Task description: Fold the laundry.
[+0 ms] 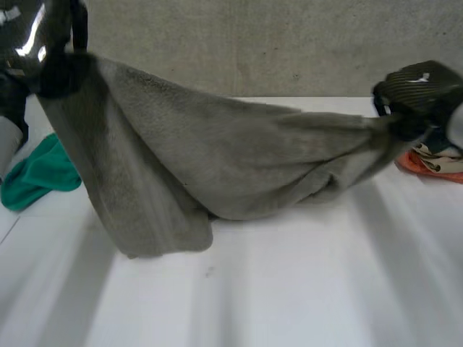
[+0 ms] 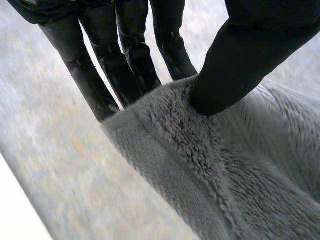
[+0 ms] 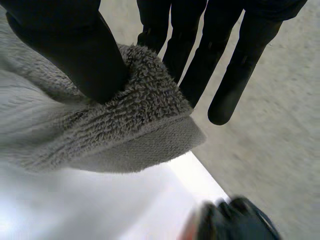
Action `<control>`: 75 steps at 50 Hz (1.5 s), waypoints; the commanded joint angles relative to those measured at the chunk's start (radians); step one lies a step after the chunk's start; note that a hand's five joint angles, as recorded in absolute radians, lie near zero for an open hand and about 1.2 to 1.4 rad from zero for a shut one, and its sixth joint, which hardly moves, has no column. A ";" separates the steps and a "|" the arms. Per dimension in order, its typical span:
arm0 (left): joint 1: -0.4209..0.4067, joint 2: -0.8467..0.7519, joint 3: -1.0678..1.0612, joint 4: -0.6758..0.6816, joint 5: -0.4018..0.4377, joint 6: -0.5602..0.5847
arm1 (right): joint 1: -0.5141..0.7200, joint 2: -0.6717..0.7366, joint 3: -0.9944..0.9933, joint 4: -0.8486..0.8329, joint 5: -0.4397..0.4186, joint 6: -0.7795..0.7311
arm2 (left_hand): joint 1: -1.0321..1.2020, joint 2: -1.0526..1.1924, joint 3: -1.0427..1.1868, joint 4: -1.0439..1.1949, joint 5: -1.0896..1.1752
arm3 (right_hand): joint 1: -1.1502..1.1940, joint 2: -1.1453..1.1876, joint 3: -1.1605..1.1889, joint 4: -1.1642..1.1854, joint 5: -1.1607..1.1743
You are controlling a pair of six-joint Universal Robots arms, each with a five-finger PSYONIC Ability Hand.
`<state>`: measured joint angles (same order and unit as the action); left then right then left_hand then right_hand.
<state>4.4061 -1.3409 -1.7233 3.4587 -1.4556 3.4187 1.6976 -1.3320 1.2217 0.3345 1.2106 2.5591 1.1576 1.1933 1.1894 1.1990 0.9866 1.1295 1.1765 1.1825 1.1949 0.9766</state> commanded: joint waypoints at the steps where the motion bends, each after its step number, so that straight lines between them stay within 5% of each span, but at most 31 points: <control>1: 0.065 -0.174 -0.082 -0.029 0.044 0.005 | -0.033 -0.059 0.012 0.227 0.020 -0.225 | 0.239 0.203 0.207 0.197 0.235 | 0.267 0.220 0.214 0.201 0.245; 8: 0.081 -0.403 0.017 -0.033 0.064 0.050 | -0.036 -0.003 -0.039 0.193 0.078 -0.280 | 0.239 0.203 0.207 0.197 0.235 | 0.267 0.220 0.214 0.201 0.245; 17: 0.085 -0.592 0.485 0.009 0.041 0.083 | 0.014 0.198 -0.244 -0.344 0.225 -0.088 | 0.239 0.203 0.207 0.197 0.235 | 0.267 0.220 0.214 0.201 0.245; 20: 0.088 -0.630 0.655 0.124 0.005 0.077 | 0.020 0.201 -0.251 -0.650 0.274 -0.004 | 0.239 0.203 0.207 0.197 0.235 | 0.267 0.220 0.214 0.201 0.245; 26: 0.088 -0.633 0.743 0.458 -0.075 0.036 | 0.028 0.182 -0.219 -0.949 0.297 0.095 | 0.239 0.203 0.207 0.197 0.235 | 0.267 0.220 0.214 0.201 0.245; 33: 0.072 -0.633 0.645 0.416 -0.080 0.027 | 0.033 0.180 -0.128 -0.865 0.262 0.116 | 0.239 0.203 0.207 0.197 0.235 | 0.267 0.220 0.214 0.201 0.245; 51: 0.041 -0.515 -0.067 0.218 -0.046 0.016 | 0.019 0.192 0.324 -0.382 0.026 0.073 | 0.239 0.203 0.207 0.197 0.235 | 0.267 0.220 0.214 0.201 0.245; 56: 0.035 -0.483 -0.124 0.220 -0.037 0.016 | 0.002 0.189 0.308 -0.304 0.030 0.041 | 0.239 0.203 0.207 0.197 0.235 | 0.124 0.077 0.071 0.059 0.103; 63: 0.035 -0.472 -0.137 0.218 -0.037 0.016 | -0.009 0.238 0.182 -0.172 0.037 0.070 | 0.239 0.203 0.207 0.197 0.235 | -0.447 -0.494 -0.500 -0.513 -0.469; 75: 0.033 -0.420 -0.147 0.217 -0.037 0.013 | -0.012 0.316 -0.109 0.141 0.023 0.150 | 0.239 0.203 0.207 0.197 0.235 | -0.619 -0.666 -0.672 -0.684 -0.640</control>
<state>4.4411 -1.7892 -1.8645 3.6768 -1.4923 3.4327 1.6886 -1.0268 1.2268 0.3628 1.2399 2.6890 1.1576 1.1978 1.1942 1.2028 0.9863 0.5074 0.4909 0.4978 0.4914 0.2900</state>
